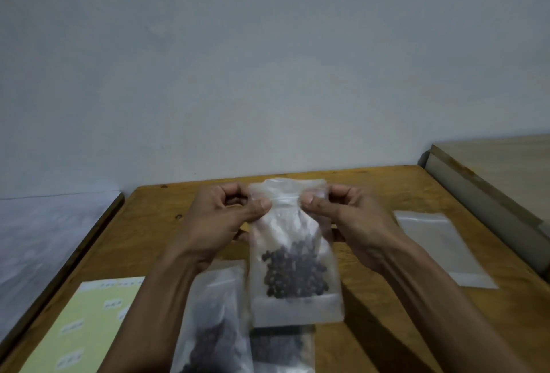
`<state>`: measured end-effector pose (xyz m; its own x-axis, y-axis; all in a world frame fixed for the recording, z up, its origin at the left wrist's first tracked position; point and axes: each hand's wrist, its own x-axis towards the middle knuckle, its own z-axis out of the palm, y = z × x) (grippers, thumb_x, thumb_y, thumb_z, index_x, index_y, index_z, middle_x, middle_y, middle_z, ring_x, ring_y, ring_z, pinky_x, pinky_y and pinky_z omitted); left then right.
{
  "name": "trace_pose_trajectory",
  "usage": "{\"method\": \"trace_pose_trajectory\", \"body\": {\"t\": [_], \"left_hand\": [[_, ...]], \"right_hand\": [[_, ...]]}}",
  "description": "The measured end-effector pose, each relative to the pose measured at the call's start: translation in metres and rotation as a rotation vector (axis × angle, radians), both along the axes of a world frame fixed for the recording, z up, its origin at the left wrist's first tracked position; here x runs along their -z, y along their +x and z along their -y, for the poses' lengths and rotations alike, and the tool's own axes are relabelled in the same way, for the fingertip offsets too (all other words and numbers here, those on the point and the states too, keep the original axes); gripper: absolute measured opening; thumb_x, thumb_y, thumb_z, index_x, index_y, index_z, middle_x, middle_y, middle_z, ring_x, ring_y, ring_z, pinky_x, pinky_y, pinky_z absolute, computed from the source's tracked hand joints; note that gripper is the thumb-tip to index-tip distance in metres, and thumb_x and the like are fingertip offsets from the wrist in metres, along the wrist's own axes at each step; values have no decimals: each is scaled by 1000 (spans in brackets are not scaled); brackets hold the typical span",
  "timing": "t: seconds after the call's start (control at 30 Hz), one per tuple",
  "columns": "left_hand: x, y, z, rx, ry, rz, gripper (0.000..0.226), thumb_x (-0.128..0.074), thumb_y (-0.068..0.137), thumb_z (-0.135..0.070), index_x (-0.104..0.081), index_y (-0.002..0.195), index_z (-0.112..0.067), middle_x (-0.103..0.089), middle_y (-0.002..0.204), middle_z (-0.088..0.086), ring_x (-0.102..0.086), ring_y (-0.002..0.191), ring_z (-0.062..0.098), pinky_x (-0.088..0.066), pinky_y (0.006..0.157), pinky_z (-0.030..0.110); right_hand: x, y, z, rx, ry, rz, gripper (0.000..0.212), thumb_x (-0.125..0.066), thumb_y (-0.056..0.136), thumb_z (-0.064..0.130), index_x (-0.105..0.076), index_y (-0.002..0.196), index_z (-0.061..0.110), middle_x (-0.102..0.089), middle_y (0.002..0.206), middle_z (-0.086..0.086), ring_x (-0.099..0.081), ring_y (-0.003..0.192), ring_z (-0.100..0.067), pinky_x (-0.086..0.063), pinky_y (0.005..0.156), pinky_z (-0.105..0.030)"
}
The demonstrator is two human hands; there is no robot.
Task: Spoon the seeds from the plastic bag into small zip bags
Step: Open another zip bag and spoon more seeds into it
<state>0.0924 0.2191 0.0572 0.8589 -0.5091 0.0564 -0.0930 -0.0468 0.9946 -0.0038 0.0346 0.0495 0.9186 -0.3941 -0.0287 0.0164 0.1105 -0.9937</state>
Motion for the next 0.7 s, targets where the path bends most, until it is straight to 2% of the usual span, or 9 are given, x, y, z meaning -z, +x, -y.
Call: {"method": "trace_pose_trajectory", "body": {"t": [0.1,0.23,0.33,0.4,0.47,0.53,0.6,0.63,0.7], "left_hand": [[13,1,-10,44,304,34,15,-81,82,-12,-68,81,-4,-66,69,7,-64,55,9,-55,49,28],[32,3,-18,103,643,187,19,-85,80,-18,-70,79,-7,-72,65,4,-67,58,13,-57,57,35],[41,6,-16,107,839,367,24,-90,73,-28,-68,73,-18,-69,68,-4,-67,67,17,-56,68,40],[42,5,-12,91,936,434,28,-90,70,-37,-70,83,-24,-66,80,-9,-62,75,13,-54,73,35],[44,4,-8,69,946,434,38,-88,72,-41,-69,103,-28,-65,94,-10,-61,84,9,-55,79,32],[45,3,-3,18,903,445,44,-84,76,-42,-67,114,-28,-63,99,-13,-61,92,9,-55,85,34],[44,2,6,-34,810,468,38,-83,77,-42,-70,109,-28,-63,91,-16,-63,89,9,-58,85,39],[42,0,12,-48,750,470,33,-83,77,-42,-71,104,-28,-64,86,-15,-64,85,8,-59,83,40],[38,-6,28,-43,646,473,26,-83,78,-42,-72,97,-29,-67,81,-13,-65,78,7,-60,78,40]], "right_hand": [[22,-6,-8,-25,-40,-119,17,-79,81,5,-72,97,1,-73,75,-10,-66,58,-18,-51,48,-28],[52,-10,-24,-31,-185,-308,12,-78,84,9,-67,90,8,-73,82,-12,-70,64,-19,-61,58,-34],[64,-6,-32,-5,-488,-368,14,-81,82,20,-67,87,19,-72,86,1,-69,77,-10,-58,65,-29],[64,-6,-34,-16,-698,-390,25,-82,81,30,-68,102,26,-70,100,6,-64,87,-6,-52,71,-23],[64,-5,-33,-11,-804,-379,54,-82,79,36,-62,127,24,-65,124,5,-62,106,-10,-54,86,-28],[60,-8,-32,0,-845,-330,61,-81,80,37,-59,135,22,-61,135,4,-60,112,-8,-54,93,-31],[54,-13,-26,31,-830,-289,51,-78,84,36,-61,131,24,-63,129,7,-58,99,1,-53,83,-21],[50,-16,-21,65,-818,-269,44,-76,86,35,-64,127,25,-65,120,10,-57,90,4,-50,74,-15],[41,-22,-5,158,-782,-241,28,-73,89,35,-69,116,29,-64,100,19,-59,80,3,-47,64,-13]]}}
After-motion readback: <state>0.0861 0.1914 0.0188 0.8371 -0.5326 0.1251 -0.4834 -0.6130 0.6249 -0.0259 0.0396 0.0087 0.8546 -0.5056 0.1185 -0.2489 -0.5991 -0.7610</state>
